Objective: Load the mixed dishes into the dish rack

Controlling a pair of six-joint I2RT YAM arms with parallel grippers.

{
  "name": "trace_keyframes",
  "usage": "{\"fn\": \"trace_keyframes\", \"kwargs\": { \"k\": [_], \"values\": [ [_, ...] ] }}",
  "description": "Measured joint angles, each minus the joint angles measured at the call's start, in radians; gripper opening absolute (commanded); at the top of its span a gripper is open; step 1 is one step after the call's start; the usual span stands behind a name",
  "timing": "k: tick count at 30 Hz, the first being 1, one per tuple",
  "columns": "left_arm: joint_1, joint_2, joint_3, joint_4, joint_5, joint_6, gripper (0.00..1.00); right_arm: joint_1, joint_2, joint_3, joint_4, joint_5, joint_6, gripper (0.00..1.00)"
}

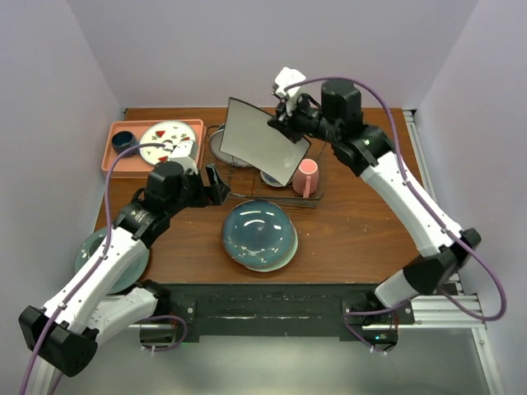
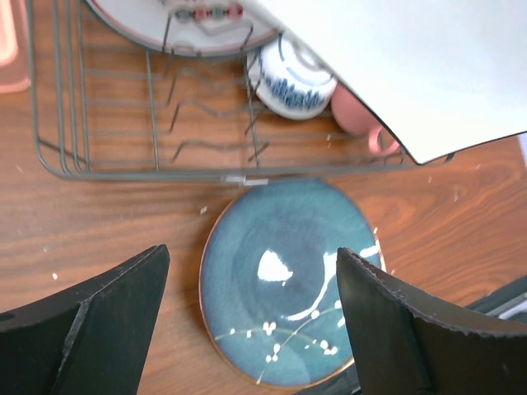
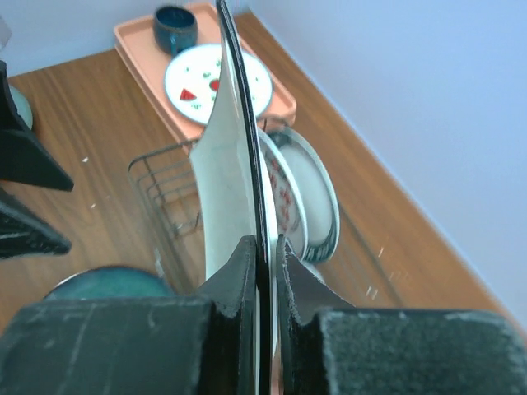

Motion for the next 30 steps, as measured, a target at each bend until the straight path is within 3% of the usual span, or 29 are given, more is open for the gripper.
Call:
{"fn": "trace_keyframes", "kwargs": {
  "k": [5,12,30],
  "values": [
    [0.002,0.002,0.022,-0.004,-0.007,0.000,0.88,0.001,0.179,0.257,-0.055,-0.074,-0.161,0.00],
    [0.002,0.034,0.022,-0.016,-0.007,0.001,0.88,0.001,0.389,0.495,-0.100,-0.123,-0.317,0.00],
    [0.009,0.130,0.033,-0.029,0.006,0.010,0.88,0.000,0.526,0.502,-0.140,-0.150,-0.444,0.00]
  ]
}}
